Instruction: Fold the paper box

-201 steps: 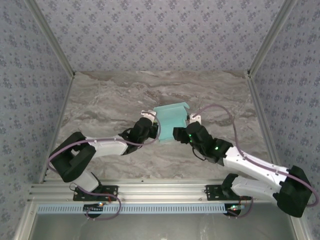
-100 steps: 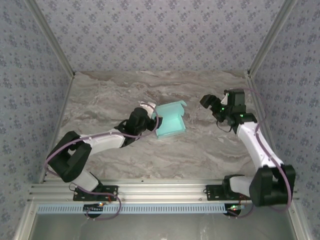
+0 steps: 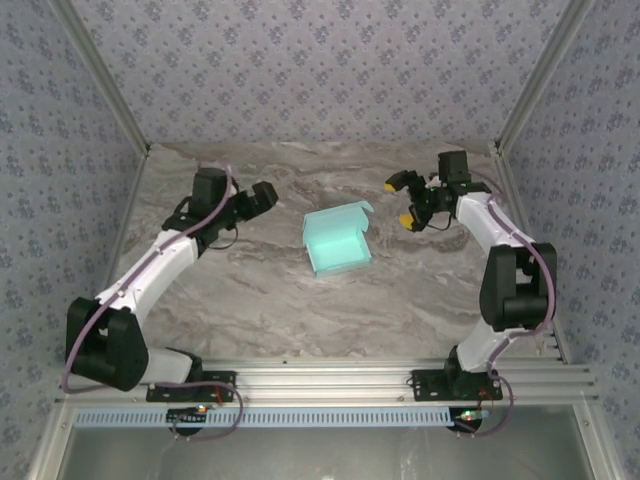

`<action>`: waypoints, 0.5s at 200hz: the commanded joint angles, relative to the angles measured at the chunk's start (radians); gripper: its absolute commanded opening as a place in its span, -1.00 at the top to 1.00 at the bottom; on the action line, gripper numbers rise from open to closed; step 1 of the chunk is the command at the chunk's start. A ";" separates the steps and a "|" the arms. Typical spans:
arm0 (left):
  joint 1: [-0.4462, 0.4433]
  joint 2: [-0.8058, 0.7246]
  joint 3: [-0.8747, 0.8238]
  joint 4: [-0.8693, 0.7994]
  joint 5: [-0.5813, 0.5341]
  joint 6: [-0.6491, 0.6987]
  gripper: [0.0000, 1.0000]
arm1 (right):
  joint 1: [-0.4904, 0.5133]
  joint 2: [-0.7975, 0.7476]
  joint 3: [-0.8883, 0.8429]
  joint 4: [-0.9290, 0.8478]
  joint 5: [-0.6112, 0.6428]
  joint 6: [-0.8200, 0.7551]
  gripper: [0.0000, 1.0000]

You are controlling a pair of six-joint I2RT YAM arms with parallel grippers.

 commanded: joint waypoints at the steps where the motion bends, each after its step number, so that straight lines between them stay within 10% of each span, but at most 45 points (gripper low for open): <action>1: 0.036 0.077 -0.028 -0.091 0.229 -0.248 -0.98 | 0.023 0.031 0.005 0.048 -0.055 0.133 -0.89; 43: 0.011 0.261 -0.061 0.280 0.435 -0.749 -0.98 | 0.032 0.117 0.023 0.158 -0.195 0.257 -0.85; 100: -0.064 0.334 0.035 0.347 0.368 -0.827 -0.55 | 0.063 0.138 0.012 0.157 -0.198 0.301 -0.58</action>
